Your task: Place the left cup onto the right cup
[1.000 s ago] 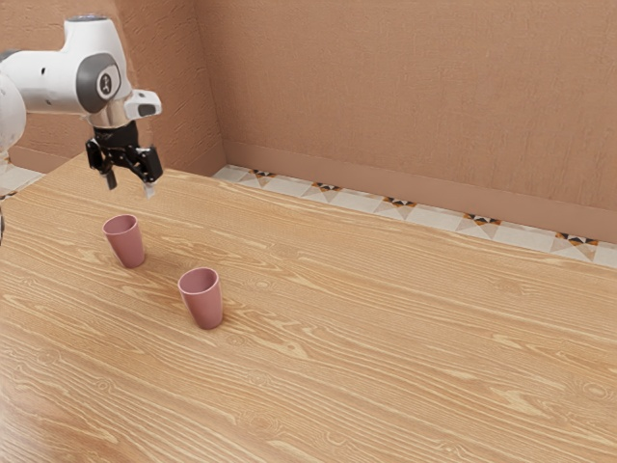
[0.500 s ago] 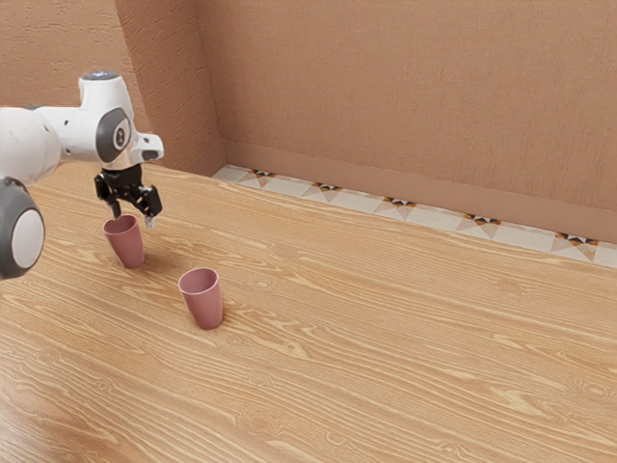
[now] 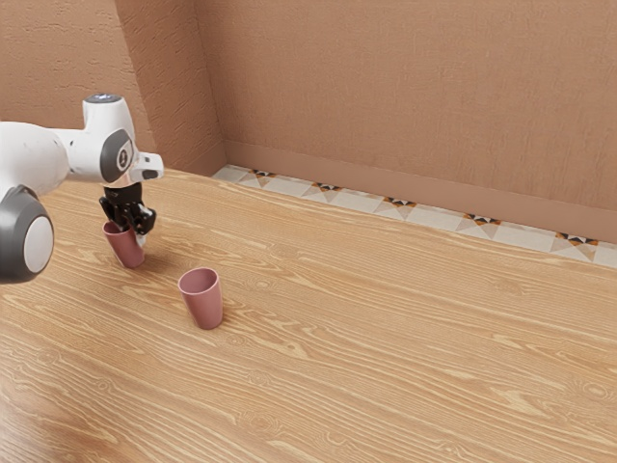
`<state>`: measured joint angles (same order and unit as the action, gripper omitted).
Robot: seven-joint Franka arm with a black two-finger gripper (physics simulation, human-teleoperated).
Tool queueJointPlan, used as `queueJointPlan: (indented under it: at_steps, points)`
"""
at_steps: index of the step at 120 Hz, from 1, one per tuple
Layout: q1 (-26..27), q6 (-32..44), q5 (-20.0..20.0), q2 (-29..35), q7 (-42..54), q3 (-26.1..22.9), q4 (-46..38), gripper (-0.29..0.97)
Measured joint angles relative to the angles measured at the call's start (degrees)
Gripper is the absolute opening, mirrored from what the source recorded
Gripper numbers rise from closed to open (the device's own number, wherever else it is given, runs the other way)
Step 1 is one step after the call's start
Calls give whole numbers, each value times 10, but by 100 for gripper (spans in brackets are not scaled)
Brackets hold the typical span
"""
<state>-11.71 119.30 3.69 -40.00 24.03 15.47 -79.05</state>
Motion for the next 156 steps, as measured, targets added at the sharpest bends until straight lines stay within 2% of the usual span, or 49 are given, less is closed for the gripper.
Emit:
queueJointPlan:
  at_steps: [25,67,81,91,106,113,128,156]
  points:
    - [-1,6,7,-1,5,0,-2,-4]
    - [-1,10,8,32,11,1,-26,-9]
    - [-1,6,6,80,12,1,-57,-10]
    - [4,4,3,139,13,0,-107,-10]
    - [45,3,0,251,12,-1,-206,-10]
    - [61,0,-1,281,11,-2,-234,-10]
    - [70,-26,-11,327,7,-34,-252,-11]
    - [164,-71,-34,423,-28,-41,-306,-11]
